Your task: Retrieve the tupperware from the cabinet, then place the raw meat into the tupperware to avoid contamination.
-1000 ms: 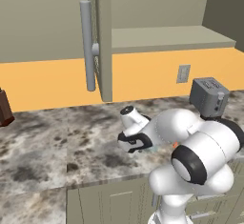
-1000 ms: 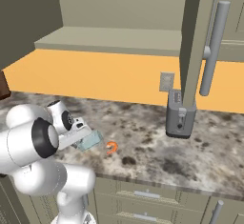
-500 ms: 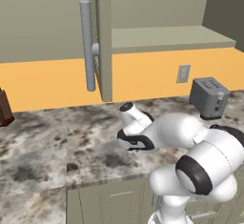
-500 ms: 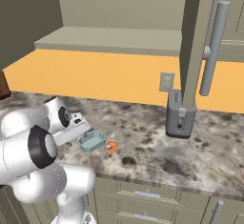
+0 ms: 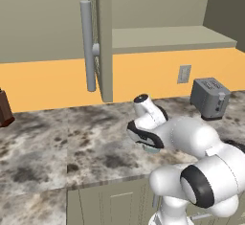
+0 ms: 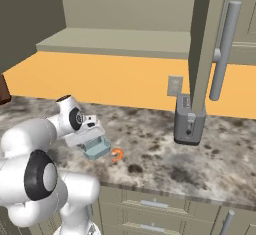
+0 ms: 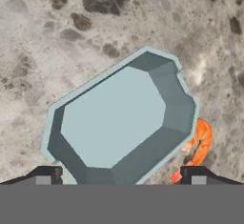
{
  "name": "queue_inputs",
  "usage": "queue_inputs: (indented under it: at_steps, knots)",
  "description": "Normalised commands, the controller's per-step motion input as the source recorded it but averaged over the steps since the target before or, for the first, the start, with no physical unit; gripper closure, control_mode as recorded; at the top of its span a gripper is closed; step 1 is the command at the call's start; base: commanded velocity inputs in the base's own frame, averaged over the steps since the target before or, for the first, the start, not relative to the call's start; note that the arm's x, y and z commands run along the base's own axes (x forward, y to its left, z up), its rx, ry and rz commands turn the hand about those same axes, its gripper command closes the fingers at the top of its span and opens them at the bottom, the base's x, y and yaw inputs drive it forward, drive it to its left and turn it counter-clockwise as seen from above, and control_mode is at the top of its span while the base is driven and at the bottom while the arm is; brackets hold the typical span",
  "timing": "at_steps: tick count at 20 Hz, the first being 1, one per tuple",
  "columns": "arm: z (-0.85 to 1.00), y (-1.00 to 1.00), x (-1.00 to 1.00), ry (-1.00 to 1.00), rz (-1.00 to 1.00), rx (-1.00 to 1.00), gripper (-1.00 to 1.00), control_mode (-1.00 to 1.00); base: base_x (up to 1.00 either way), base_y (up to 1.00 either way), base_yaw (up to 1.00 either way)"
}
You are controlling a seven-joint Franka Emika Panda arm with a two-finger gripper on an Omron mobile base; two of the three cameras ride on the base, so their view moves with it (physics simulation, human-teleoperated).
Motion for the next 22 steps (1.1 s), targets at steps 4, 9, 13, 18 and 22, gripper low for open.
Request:
queue_inputs:
  at_steps: [4, 9, 13, 18, 22]
  knots:
    - [0.23, -0.57, 0.1, 0.0, -0.23, 0.11, -1.0, -1.0, 0.0, 0.0, 0.0]
    - [0.02, -0.55, 0.12, -0.02, -0.06, 0.1, -1.0, -1.0, 0.0, 0.0, 0.0]
    - [-0.05, -0.59, 0.25, 0.0, 0.0, 0.1, -1.0, -1.0, 0.0, 0.0, 0.0]
    - [-0.18, -0.48, 0.11, -0.02, 0.0, 0.08, -1.0, -1.0, 0.0, 0.0, 0.0]
    - [-0.22, -0.03, 0.0, -0.01, -0.03, 0.05, -1.0, -1.0, 0.0, 0.0, 0.0]
